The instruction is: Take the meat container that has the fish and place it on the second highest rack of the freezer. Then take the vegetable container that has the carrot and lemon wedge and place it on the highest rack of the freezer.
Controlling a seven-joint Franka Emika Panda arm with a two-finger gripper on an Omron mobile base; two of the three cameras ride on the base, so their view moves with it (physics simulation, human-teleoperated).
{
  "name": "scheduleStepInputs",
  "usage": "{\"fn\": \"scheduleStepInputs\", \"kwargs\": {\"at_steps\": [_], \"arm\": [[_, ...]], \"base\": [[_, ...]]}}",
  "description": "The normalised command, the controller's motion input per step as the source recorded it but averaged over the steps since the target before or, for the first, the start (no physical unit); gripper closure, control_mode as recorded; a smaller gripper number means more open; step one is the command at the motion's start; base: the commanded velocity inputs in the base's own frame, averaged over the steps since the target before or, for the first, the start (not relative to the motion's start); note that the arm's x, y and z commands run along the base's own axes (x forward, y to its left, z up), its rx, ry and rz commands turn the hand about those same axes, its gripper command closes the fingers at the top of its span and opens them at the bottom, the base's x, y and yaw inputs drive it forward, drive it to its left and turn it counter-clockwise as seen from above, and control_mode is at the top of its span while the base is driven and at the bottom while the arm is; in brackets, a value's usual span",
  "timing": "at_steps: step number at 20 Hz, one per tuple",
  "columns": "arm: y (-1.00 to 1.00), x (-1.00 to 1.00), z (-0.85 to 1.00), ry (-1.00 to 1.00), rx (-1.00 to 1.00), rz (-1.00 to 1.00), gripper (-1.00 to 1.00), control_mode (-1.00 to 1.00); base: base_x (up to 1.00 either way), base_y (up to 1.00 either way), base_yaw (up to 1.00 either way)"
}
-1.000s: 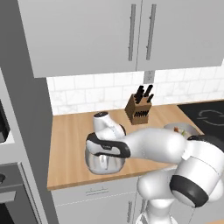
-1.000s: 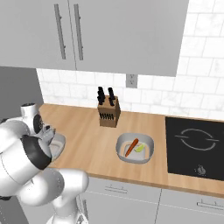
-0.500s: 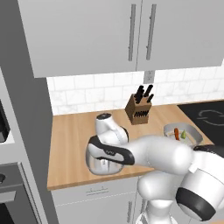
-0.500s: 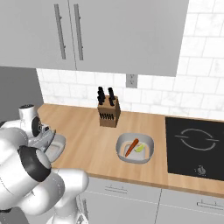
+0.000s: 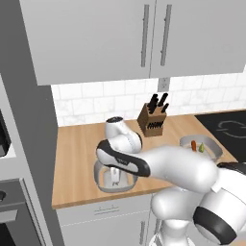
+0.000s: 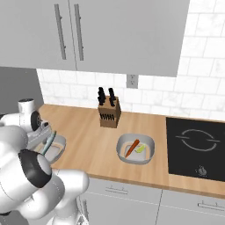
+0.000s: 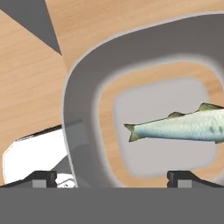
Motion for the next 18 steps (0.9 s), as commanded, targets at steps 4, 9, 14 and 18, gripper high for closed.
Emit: {"fn": "scheduleStepInputs", "kwargs": {"at_steps": [4,9,14,18], "arm": [[0.07,-0.62,-0.17,0.03,0.0,0.0,-1.0,-1.0],[0.01,0.03,-0.06,0.0,0.0,0.0,-1.0,-1.0],[0.0,0.47,-0.07,0.0,0.0,0.0,-1.0,-1.0],[0.0,0.0,-0.51,0.0,0.0,0.01,-1.0,-1.0]], "base": [[0.0,0.0,0.0],[0.0,0.0,0.0],[0.0,0.0,0.0],[0.0,0.0,0.0]]}}
